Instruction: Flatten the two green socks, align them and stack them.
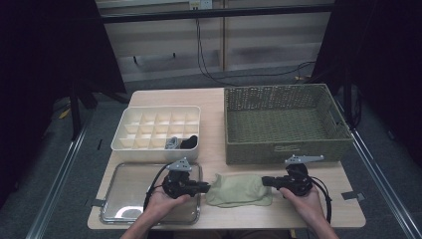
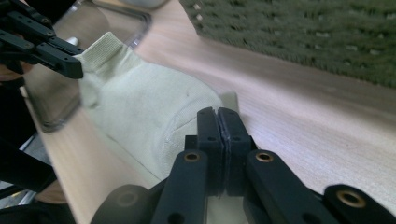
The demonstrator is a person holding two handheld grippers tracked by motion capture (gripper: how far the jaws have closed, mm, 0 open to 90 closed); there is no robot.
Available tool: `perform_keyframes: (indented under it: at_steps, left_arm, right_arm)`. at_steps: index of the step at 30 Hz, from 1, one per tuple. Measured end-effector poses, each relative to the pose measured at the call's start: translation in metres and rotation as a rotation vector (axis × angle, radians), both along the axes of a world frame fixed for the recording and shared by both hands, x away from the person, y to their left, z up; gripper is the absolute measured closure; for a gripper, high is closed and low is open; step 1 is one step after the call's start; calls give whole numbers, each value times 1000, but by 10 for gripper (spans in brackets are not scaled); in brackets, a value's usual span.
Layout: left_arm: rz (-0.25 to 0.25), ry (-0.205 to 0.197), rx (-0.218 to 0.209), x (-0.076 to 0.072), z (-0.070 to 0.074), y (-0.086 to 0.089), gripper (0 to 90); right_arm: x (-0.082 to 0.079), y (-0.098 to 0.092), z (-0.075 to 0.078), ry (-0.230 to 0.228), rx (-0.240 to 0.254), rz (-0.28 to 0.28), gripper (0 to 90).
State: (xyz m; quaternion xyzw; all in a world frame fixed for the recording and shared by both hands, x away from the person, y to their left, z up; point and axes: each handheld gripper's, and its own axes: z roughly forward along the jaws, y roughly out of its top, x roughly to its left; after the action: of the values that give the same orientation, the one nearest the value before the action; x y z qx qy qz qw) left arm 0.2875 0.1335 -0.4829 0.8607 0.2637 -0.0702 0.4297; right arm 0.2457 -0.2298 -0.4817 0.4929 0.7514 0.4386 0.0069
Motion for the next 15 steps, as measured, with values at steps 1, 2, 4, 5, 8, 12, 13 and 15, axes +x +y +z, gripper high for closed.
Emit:
perform_keyframes:
  at_steps: [1, 2, 4, 5, 8, 12, 13, 15]
  left_arm:
    - [-3, -4, 14, 1, -3, -1, 836]
    - [-5, 3, 19, 2, -4, -2, 830]
    - [1, 5, 21, 1, -6, -3, 804]
    - [-6, 6, 22, 1, -7, -2, 784]
    - [-3, -1, 11, -1, -5, 0, 738]
    - [11, -17, 3, -1, 0, 4, 651]
    - [12, -22, 0, -1, 2, 6, 633]
    - [19, -31, -2, -1, 6, 10, 613]
  right_arm:
    - [1, 0, -5, 9, -8, -2, 888]
    - [2, 1, -8, 11, -22, -5, 880]
    - [2, 1, -9, 10, -39, -13, 824]
    - [1, 0, -8, 5, -38, -13, 802]
    - [-1, -1, -4, -19, -25, -20, 708]
    - [-5, 0, 3, -35, 0, -11, 650]
    - [-6, 2, 4, -39, -4, -4, 618]
    - [-7, 8, 6, -45, 4, 11, 582]
